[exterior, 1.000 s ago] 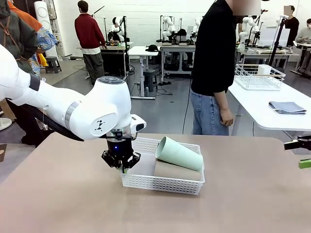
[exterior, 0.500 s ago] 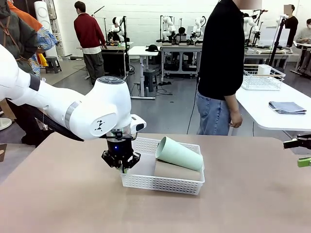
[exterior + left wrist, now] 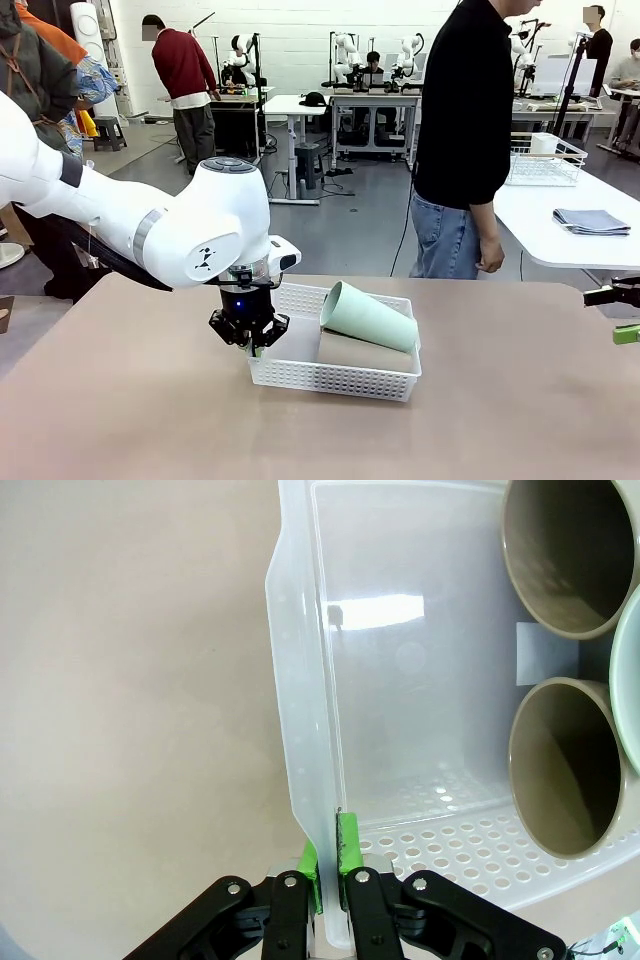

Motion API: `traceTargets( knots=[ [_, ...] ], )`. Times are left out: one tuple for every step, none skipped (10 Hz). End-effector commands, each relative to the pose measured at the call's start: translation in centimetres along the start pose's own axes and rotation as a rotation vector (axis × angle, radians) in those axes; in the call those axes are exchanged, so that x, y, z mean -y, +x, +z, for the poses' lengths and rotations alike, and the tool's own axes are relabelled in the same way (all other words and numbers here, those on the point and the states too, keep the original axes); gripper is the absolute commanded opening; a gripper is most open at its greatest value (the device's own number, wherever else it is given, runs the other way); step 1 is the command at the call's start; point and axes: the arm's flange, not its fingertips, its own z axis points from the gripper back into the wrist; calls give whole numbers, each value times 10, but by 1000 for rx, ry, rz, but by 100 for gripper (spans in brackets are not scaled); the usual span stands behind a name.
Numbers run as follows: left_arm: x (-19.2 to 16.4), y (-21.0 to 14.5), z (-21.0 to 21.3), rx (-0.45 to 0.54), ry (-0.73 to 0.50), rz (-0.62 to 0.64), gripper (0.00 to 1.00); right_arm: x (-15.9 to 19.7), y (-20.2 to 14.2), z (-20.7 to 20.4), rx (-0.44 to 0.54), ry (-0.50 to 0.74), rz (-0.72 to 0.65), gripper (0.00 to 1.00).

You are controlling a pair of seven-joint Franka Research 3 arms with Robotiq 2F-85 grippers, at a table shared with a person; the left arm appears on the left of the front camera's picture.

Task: Clean and organize the cups into the basket.
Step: Move the Organizing basket back to the left side of the table.

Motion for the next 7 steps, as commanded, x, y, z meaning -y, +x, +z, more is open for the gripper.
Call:
traceTargets(
  knots=[
    [1, 0, 3, 16, -6, -6, 0, -2, -2, 1, 0, 13, 1, 100],
    [1, 0, 3, 16, -6, -6, 0, -2, -2, 1, 0, 13, 1, 100],
    [1, 0, 3, 16, -6, -6, 0, -2, -2, 1, 0, 13, 1, 100],
    [1, 0, 3, 16, -6, -6, 0, -2, -2, 1, 0, 13, 1, 100],
    [1, 0, 3, 16, -6, -6, 0, -2, -2, 1, 0, 13, 1, 100],
    [1, 0, 3, 16, -6, -6, 0, 0, 0, 0, 0, 0, 0, 100],
    [0, 0, 0, 0, 0, 0, 5, -1, -2, 16, 40, -34, -122, 100]
  ],
)
